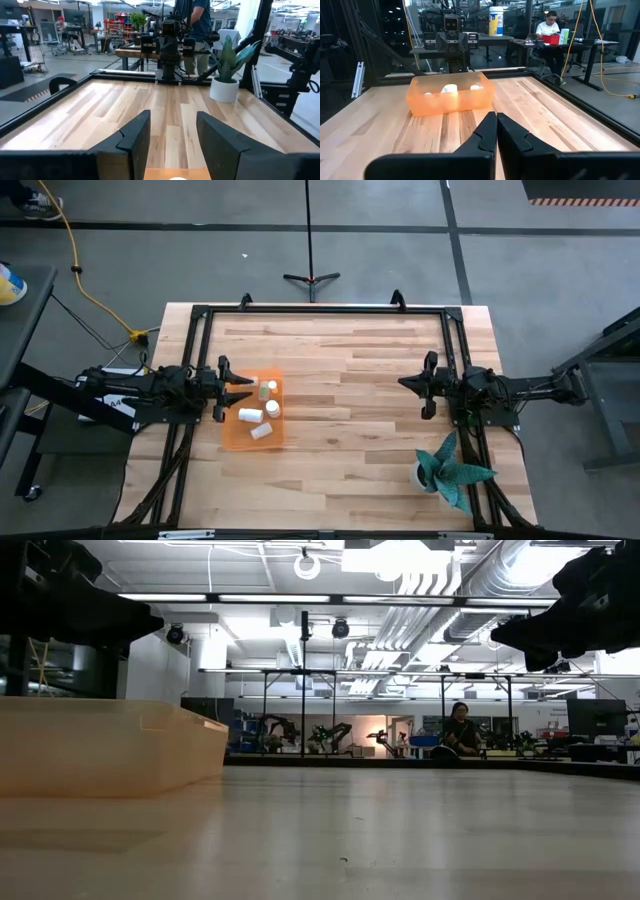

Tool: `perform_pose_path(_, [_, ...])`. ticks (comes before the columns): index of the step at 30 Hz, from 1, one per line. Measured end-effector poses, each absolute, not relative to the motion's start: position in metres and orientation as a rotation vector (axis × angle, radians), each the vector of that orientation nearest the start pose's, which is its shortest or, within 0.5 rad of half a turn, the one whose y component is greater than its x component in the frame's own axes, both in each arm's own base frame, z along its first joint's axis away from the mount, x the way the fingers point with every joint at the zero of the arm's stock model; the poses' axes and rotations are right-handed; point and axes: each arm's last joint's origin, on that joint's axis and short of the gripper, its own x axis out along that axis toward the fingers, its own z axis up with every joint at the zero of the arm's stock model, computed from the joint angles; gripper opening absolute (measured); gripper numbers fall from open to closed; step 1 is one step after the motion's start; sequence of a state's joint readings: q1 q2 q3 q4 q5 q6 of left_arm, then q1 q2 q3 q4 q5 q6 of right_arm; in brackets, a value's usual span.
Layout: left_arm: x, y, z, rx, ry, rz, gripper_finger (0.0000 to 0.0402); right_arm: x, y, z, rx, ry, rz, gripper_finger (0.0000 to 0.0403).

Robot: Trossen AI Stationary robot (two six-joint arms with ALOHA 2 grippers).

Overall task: Pick and place pill bottles into a basket
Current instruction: Return to Home Position

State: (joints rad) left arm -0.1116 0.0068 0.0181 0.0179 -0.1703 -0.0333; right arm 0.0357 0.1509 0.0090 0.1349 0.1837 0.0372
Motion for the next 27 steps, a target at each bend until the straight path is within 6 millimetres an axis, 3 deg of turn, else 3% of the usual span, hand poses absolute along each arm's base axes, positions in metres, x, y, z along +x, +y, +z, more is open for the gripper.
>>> perform_pose_path(27, [0.0965, -0.0058, 0.1709, -0.036, -0.030, 0.060, 0.0195, 0.1064, -0.0015, 0.1671, 0.036, 0.005, -0.149, 0.0006])
